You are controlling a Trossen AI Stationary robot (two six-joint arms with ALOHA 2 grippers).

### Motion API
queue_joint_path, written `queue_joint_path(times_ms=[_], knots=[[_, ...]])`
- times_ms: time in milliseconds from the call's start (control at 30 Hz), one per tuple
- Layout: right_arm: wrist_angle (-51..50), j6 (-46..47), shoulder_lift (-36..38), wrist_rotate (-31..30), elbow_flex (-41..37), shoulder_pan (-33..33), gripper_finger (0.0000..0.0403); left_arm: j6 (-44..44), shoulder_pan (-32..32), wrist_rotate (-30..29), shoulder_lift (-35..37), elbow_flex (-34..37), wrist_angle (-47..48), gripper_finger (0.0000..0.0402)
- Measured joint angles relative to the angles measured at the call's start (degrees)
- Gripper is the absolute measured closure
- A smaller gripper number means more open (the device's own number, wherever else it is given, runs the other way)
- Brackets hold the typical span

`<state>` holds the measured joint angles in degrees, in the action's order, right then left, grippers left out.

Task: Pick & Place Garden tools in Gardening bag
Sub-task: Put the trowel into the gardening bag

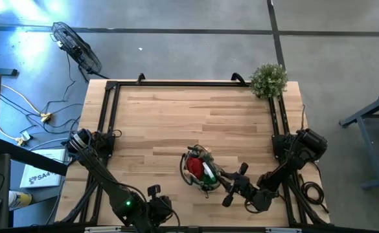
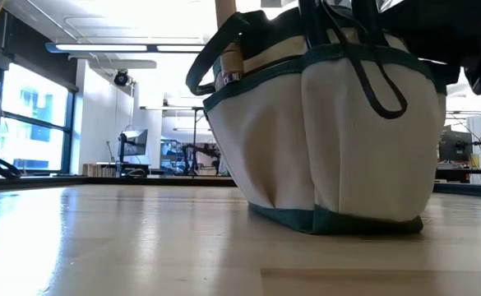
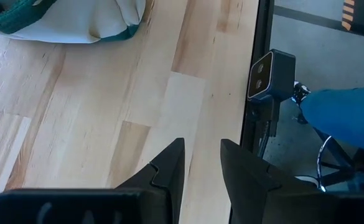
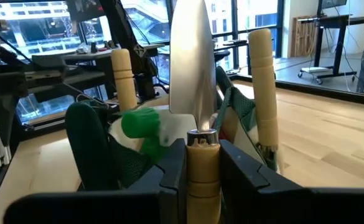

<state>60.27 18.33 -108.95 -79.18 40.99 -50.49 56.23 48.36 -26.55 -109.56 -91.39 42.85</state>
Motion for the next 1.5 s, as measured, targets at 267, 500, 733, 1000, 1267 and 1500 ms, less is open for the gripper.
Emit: queue_joint_path(times_ms=[267, 500, 733, 1000, 1267, 1500], knots=[[-1.78, 1.87, 0.0, -2.32, 0.02, -3.47, 0.0346, -0.31, 0.0, -0.02, 0.0, 0.0, 0.07, 0.0302], [-11.75, 13.16, 0.0, -3.65, 0.09, -4.26, 0.0346, -0.36, 0.0, -0.2, 0.0, 0.0, 0.09, 0.0302], [-13.5, 16.2, -0.07, -4.66, 0.09, -4.18, 0.0346, 1.01, 0.0, -0.17, 0.0, 0.0, 0.07, 0.0302], [-13.31, 17.46, -0.22, -2.55, 0.07, -1.6, 0.0346, 0.92, 0.0, -0.17, 0.0, 0.0, 0.07, 0.0302], [-13.31, 17.44, -0.23, -0.88, 0.07, 1.49, 0.0346, 0.85, 0.0, -0.15, 0.0, 0.0, 0.08, 0.0302], [-9.66, 12.03, -0.29, 2.61, 0.0, 2.91, 0.0346, -0.34, -0.47, -4.62, 0.21, -0.42, 0.22, 0.0302]])
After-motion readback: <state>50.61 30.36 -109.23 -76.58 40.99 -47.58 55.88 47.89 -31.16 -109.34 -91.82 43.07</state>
